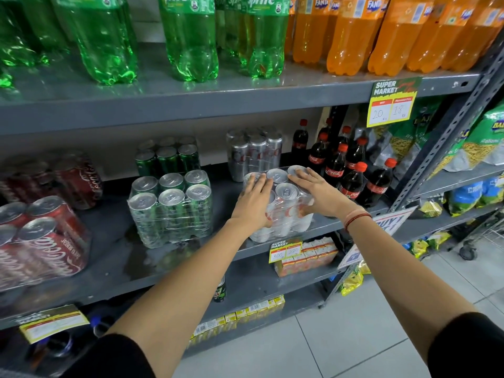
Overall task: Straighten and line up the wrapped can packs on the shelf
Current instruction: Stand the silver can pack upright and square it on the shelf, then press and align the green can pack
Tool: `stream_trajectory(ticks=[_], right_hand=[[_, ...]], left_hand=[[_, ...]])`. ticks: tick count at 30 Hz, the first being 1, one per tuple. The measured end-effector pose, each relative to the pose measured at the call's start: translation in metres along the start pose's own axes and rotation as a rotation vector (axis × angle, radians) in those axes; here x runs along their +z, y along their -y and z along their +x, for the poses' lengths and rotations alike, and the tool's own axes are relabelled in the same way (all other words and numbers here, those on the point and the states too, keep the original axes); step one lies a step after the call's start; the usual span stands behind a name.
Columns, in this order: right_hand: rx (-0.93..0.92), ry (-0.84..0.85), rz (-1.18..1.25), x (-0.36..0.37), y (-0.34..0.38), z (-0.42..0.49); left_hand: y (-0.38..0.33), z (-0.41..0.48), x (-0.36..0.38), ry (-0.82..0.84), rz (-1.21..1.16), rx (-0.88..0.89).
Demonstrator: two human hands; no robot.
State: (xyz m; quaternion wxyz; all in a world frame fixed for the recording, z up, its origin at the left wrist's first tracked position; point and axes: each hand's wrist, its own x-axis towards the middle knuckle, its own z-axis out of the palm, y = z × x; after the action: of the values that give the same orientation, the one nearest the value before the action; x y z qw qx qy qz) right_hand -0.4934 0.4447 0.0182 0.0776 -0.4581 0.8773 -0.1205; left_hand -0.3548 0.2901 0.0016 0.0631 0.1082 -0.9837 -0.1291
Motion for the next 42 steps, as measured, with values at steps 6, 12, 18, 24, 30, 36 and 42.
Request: stream_trajectory(ticks=[6, 12, 18, 24, 30, 36, 42], right_hand=[[-0.025, -0.103, 0.057, -0.005, 0.045, -0.001], [-0.264, -0.141, 0.097, 0.008, 0.143, 0.037], [-0.319, 0.059, -0.102, 0.053, 0.213, 0.083], [-0.237, 0.024, -0.238, 0.075, 0.234, 0.101], [-0.222, -0.012, -0.221, 0.080, 0.236, 0.094], [-0.250, -0.039, -0.249, 0.085, 0.233, 0.080], [-0.240, -0.034, -0.267, 0.089, 0.235, 0.061]], left_hand=[[0.047, -0.033, -0.027, -0.137, -0.035, -0.025], [0.133, -0.072, -0.072, -0.148, 0.104, -0.235], [0.182, -0.086, -0.078, 0.020, 0.286, -0.219], [0.196, -0.087, -0.063, 0.044, 0.392, -0.208], [0.196, -0.090, -0.058, 0.005, 0.380, -0.218], [0.187, -0.106, -0.052, -0.029, 0.350, -0.229], [0.176, -0.124, -0.052, -0.028, 0.318, -0.228]])
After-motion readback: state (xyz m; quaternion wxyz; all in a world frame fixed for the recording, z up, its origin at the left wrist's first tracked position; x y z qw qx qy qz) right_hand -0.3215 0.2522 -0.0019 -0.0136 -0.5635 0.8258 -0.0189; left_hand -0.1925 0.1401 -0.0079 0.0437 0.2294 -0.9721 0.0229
